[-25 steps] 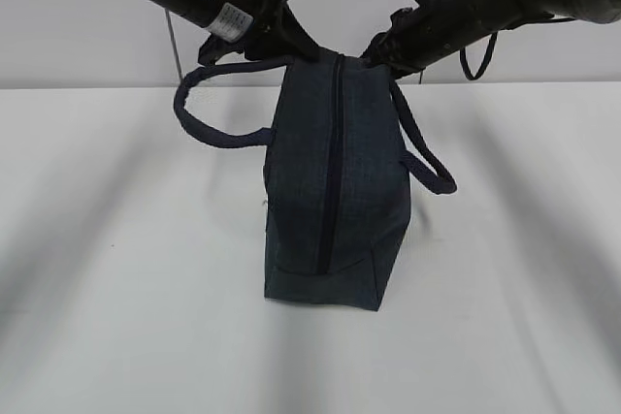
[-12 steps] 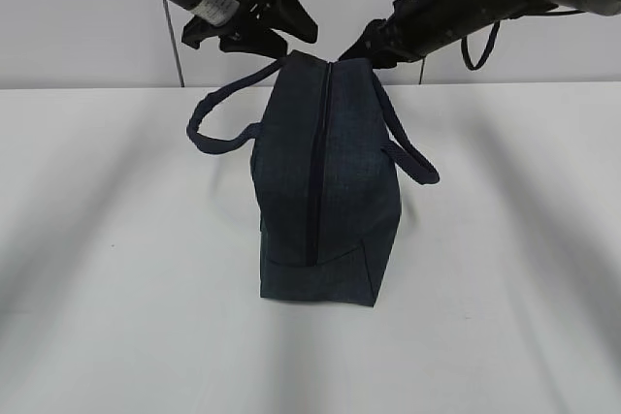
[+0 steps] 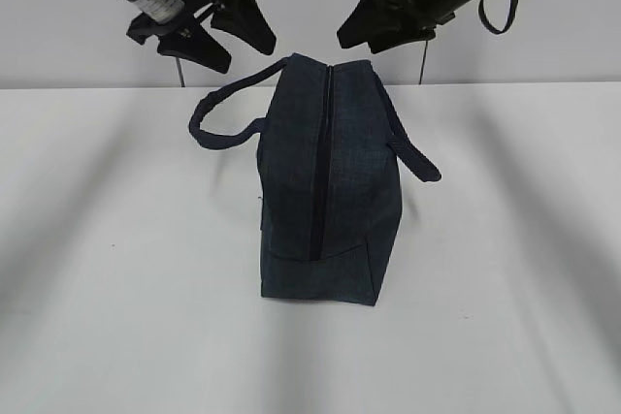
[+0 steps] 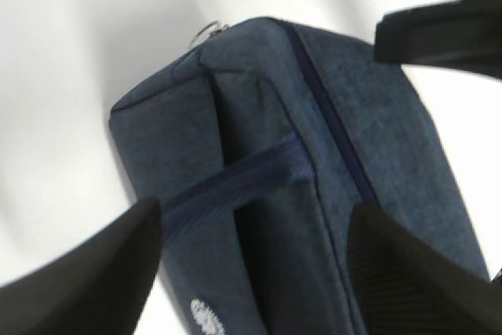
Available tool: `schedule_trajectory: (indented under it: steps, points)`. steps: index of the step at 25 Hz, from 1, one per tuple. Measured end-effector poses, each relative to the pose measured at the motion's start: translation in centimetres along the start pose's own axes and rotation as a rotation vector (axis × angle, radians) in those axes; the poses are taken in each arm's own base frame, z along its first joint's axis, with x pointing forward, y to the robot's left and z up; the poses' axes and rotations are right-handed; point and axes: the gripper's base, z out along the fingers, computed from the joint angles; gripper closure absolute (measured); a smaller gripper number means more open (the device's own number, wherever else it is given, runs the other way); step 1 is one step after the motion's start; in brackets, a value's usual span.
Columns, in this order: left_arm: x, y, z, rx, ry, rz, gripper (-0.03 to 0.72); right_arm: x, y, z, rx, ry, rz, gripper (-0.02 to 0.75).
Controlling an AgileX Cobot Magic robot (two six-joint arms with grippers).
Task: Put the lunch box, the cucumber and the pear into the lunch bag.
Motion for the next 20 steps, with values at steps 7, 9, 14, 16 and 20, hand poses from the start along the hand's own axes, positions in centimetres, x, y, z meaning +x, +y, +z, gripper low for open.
schedule_trajectory:
  steps: [7, 9, 14, 16, 20]
  points:
    - [0.7, -0.3, -4.3, -0.241, 0.026, 0.020, 0.203, 0.6, -0.5, -2.6, 0.287, 0.118, 0.323, 0.234]
    - [1.1, -0.3, -5.5, -0.305, 0.037, 0.010, 0.203, 0.8, 0.2, -3.9, 0.335, 0.129, 0.370, 0.233]
    - [2.1, -0.2, -8.4, -0.474, 0.032, -0.005, 0.203, 3.1, 2.0, -5.7, 0.384, 0.214, 0.419, 0.233]
    - [3.1, -0.3, -9.2, -0.502, 0.038, -0.016, 0.207, 4.5, 2.9, -6.2, 0.386, 0.255, 0.434, 0.233]
    - [6.0, -1.0, -10.0, -0.508, 0.084, -0.019, 0.212, 7.3, 5.3, -7.7, 0.397, 0.301, 0.434, 0.233]
